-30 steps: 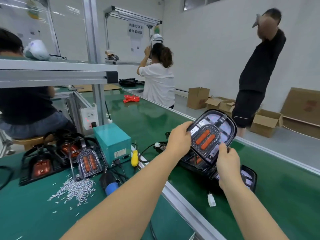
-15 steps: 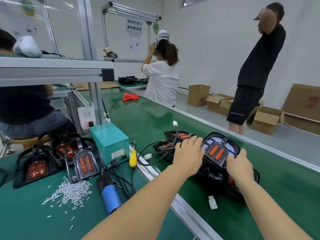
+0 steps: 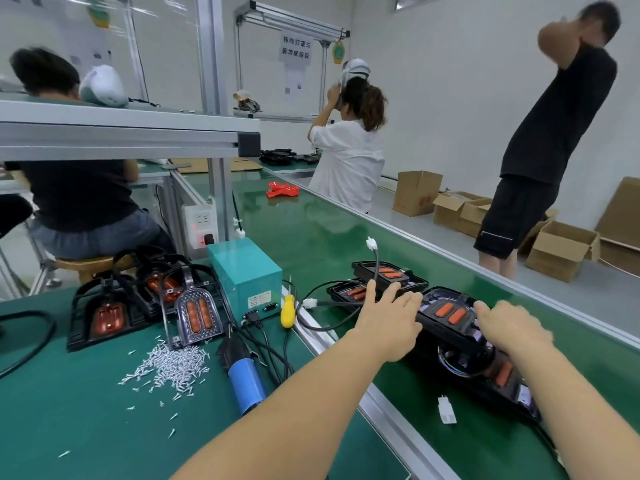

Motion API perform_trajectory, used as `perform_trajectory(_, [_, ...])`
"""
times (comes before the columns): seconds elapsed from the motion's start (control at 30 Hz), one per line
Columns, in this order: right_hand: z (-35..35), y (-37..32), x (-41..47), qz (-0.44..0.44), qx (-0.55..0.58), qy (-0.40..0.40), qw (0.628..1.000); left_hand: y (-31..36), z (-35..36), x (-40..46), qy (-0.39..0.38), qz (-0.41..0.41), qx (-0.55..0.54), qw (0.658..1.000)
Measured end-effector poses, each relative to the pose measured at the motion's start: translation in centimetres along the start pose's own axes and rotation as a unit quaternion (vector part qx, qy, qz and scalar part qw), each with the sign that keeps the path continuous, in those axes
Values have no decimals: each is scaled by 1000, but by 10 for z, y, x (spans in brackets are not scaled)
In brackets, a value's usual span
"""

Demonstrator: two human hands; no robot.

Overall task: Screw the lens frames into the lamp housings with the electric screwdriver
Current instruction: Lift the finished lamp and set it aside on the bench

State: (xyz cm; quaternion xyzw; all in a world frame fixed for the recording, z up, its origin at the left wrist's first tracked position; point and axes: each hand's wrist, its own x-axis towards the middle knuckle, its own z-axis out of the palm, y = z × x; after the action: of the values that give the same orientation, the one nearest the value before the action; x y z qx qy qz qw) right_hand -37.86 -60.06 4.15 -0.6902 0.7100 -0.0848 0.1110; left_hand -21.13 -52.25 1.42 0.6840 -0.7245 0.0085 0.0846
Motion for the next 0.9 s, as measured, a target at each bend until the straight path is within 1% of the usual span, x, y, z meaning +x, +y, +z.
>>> perform_trajectory(0.1, [-6,-22,-15,-40,-62,48,996,-6,-6,-8,5,-5,-11,1000])
perform_trajectory(0.27, [-1,-76,-48,-152,-69,50,985,-26,-15,-37,32,-47,-18,998])
perform_trajectory(0.37, [13,-111,-74,-223,-58,35,972,-43,-22,-64,41,-86,-18,995])
perform_trajectory(0.57, [53,-176,-134,-346,-52,-5,937,-94,-32,-139,27,-189,14,982])
perform_trajectory(0.7, [79,-219,-179,-402,-40,-27,914,-131,-38,-196,25,-263,29,964])
perform_trajectory(0.9, [119,-274,-245,-476,-35,-96,873,-175,-39,-284,16,-352,36,935])
